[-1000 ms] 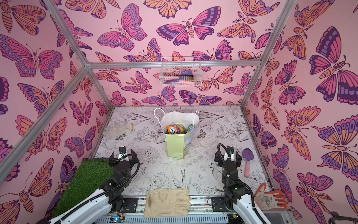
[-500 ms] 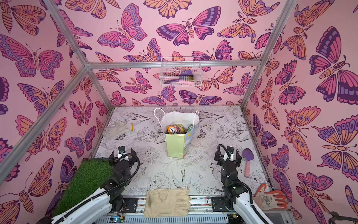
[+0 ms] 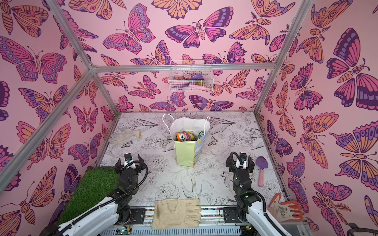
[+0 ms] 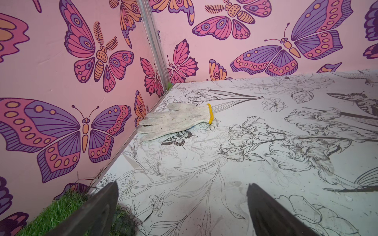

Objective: Place the snacks into the paper bag

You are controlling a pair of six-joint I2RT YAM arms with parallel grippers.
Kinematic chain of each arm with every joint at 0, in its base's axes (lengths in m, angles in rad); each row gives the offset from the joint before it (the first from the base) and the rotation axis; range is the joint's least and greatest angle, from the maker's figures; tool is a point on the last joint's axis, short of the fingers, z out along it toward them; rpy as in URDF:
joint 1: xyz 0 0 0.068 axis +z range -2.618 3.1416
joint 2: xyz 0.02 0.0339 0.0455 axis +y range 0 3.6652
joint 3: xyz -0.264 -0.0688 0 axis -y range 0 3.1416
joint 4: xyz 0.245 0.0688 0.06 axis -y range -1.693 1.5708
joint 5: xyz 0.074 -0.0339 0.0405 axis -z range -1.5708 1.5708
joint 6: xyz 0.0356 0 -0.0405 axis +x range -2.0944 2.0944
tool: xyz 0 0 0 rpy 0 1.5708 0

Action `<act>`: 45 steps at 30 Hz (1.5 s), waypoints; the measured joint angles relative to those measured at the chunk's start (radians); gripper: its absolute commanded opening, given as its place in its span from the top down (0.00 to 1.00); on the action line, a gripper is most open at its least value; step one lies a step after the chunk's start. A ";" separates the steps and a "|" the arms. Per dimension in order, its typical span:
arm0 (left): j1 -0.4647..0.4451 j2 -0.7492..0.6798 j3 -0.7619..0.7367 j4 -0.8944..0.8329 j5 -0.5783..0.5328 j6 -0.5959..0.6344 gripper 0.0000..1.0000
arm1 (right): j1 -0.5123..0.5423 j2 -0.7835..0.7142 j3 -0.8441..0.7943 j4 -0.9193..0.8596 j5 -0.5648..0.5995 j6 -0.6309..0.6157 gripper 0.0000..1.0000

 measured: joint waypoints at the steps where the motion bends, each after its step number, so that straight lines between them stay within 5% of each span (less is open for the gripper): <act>1: 0.002 0.006 0.000 0.008 0.001 0.001 0.01 | 0.000 0.002 0.000 0.007 0.000 -0.001 0.01; 16: 0.047 0.085 -0.002 0.097 0.042 0.001 0.01 | -0.006 0.019 0.000 0.046 -0.008 -0.013 0.01; 45: 0.132 0.222 -0.002 0.229 0.132 0.000 0.01 | -0.039 0.274 0.000 0.253 -0.066 -0.021 0.01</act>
